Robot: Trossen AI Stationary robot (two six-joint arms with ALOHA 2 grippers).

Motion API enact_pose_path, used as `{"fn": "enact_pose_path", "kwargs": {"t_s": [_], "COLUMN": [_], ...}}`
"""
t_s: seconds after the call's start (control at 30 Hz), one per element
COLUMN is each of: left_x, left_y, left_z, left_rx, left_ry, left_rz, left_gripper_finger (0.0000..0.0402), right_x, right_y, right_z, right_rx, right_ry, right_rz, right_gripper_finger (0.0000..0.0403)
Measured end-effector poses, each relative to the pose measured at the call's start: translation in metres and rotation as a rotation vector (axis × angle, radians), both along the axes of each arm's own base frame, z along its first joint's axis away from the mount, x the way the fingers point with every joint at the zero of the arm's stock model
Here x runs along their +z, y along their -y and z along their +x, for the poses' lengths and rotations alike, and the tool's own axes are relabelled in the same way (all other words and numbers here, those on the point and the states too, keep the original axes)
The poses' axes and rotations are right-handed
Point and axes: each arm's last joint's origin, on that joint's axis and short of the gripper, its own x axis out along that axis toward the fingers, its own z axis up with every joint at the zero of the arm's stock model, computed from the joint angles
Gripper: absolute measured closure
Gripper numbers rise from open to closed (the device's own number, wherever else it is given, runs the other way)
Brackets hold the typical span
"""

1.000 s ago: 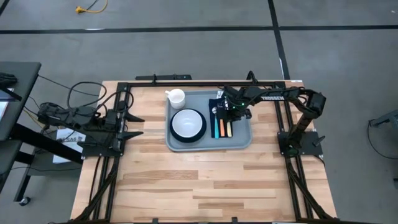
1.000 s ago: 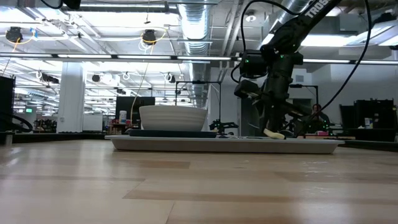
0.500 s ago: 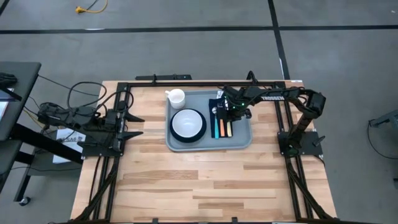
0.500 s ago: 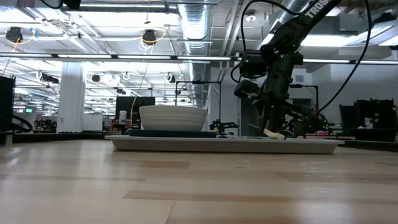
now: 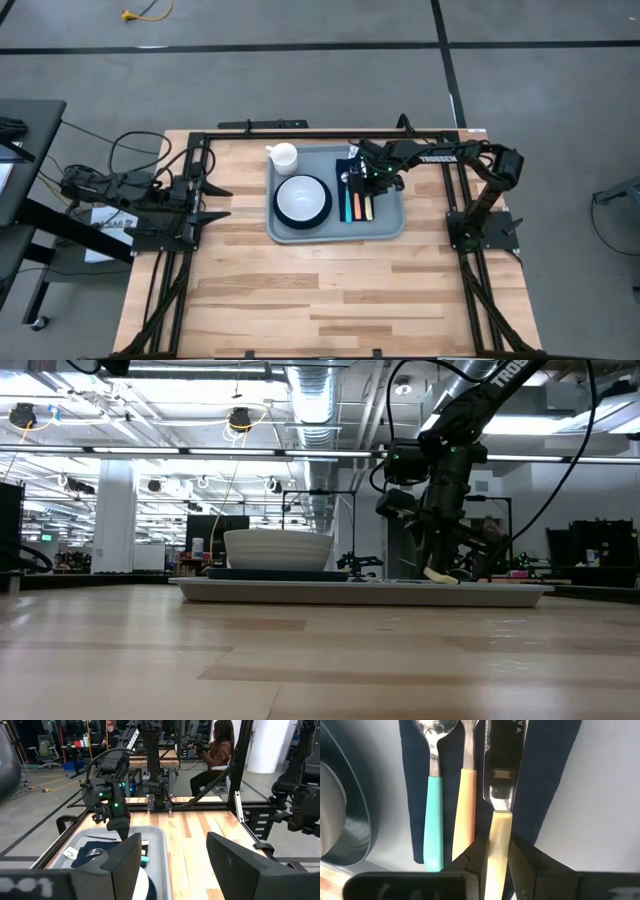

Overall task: Set up tray
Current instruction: Put the yellow knife on top of the black napkin on the gray tray

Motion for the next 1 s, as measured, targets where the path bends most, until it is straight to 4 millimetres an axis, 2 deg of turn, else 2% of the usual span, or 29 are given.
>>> {"fn": "enact_pose_path", "kwargs": {"t_s": [1.0], "left_x": [0.0], "left_y": [0.0], "left_z": [0.0], "left_rx": [0.0], "left_ry": [-0.001], "left_rz": [0.0], "left_gripper_finger": [0.0189], "right_x": [-0.0001], "right_y": [0.0002], "right_z": [0.0009], "right_rx": [0.013], "right_ry": [-0.001], "right_rz": [-0.033], "right_gripper_finger": [0.035]}}
